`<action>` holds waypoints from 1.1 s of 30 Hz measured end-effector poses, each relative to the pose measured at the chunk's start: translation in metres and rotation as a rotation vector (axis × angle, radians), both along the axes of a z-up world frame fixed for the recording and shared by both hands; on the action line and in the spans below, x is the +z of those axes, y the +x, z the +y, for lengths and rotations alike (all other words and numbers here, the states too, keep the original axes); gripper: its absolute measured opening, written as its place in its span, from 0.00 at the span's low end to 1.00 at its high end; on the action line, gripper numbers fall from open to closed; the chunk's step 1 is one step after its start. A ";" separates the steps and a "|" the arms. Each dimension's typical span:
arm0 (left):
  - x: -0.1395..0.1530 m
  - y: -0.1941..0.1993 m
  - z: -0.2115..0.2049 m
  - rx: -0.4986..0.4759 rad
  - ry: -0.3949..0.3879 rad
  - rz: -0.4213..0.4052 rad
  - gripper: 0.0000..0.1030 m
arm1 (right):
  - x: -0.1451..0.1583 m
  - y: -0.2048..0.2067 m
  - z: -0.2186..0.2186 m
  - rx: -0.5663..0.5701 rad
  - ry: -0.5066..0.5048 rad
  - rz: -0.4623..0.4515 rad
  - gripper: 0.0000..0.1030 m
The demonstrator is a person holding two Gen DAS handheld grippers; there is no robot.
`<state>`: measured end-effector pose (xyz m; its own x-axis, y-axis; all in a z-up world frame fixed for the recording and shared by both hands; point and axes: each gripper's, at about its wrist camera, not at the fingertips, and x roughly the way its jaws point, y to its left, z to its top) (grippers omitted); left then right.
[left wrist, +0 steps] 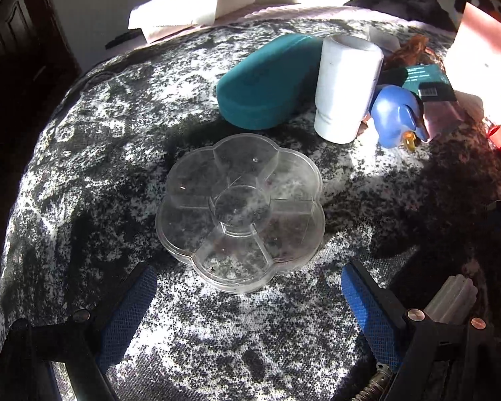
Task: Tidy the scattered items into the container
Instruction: 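Grasp the clear flower-shaped organizer with the left tool while the right tool grasps the silver bottle, then carry the clear organizer and silver bottle over the pink box with both tools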
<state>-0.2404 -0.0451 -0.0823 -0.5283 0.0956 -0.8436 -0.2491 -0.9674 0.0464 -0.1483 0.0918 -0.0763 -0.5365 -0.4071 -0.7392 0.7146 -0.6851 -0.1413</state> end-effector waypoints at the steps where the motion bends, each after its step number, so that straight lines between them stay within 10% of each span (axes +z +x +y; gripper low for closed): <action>1: -0.001 -0.004 0.000 0.002 0.009 -0.004 0.91 | -0.001 -0.001 0.000 0.002 0.002 -0.003 0.78; 24: -0.024 -0.060 0.008 0.026 0.061 0.009 0.98 | -0.037 -0.014 -0.021 0.047 0.084 -0.003 0.84; 27: -0.023 -0.061 0.008 0.037 0.063 0.003 0.98 | -0.035 -0.014 -0.026 0.054 0.080 0.009 0.68; 28: -0.022 -0.061 0.008 0.038 0.062 0.003 0.98 | -0.035 -0.014 -0.029 0.061 0.082 0.003 0.44; 33: -0.019 -0.056 0.008 0.041 0.056 0.010 0.97 | -0.035 -0.003 -0.038 0.100 0.131 0.033 0.30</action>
